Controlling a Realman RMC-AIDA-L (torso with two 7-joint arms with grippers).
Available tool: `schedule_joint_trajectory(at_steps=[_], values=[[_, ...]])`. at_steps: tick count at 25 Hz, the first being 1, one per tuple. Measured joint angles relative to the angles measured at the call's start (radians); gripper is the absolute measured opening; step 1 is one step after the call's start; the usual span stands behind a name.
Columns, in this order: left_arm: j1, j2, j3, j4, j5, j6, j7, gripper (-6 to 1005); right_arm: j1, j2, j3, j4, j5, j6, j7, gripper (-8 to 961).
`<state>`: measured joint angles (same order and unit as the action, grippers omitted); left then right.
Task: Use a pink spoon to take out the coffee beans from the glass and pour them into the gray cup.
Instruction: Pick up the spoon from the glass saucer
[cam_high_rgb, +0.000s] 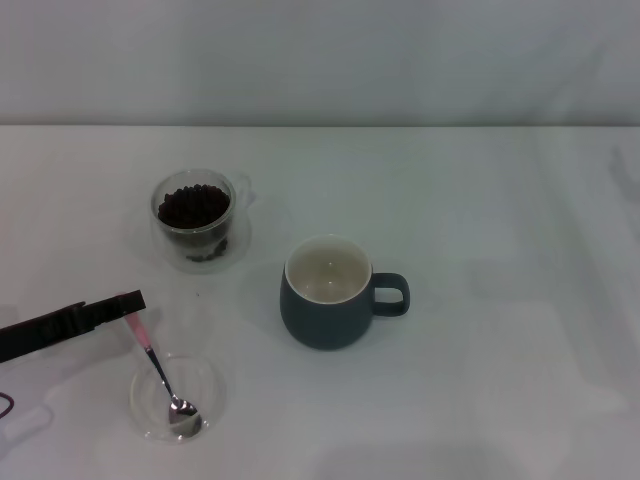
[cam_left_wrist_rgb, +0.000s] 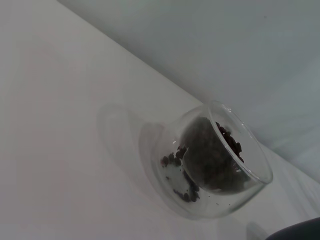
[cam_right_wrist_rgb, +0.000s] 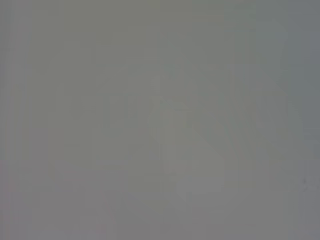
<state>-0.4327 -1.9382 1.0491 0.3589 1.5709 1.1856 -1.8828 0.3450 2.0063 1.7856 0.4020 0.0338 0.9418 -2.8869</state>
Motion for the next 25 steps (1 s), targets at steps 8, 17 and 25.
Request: schedule_joint_trajectory(at_steps=[8,17,25], values=[[0.000,-0.003,0.000,-0.014,-0.002,-0.011,-0.004,469,0.002,0.000,0.000,0.000,0.000,0.000,0.000,838],[0.000,-0.016,0.000,-0.021,-0.019,-0.034,-0.008,470,0.002,0.000,0.000,0.000,0.000,0.000,0.000,838],[-0.005,-0.021,0.000,-0.028,-0.020,-0.050,-0.008,456,0.003,0.000,0.000,0.000,0.000,0.000,0.000,838]])
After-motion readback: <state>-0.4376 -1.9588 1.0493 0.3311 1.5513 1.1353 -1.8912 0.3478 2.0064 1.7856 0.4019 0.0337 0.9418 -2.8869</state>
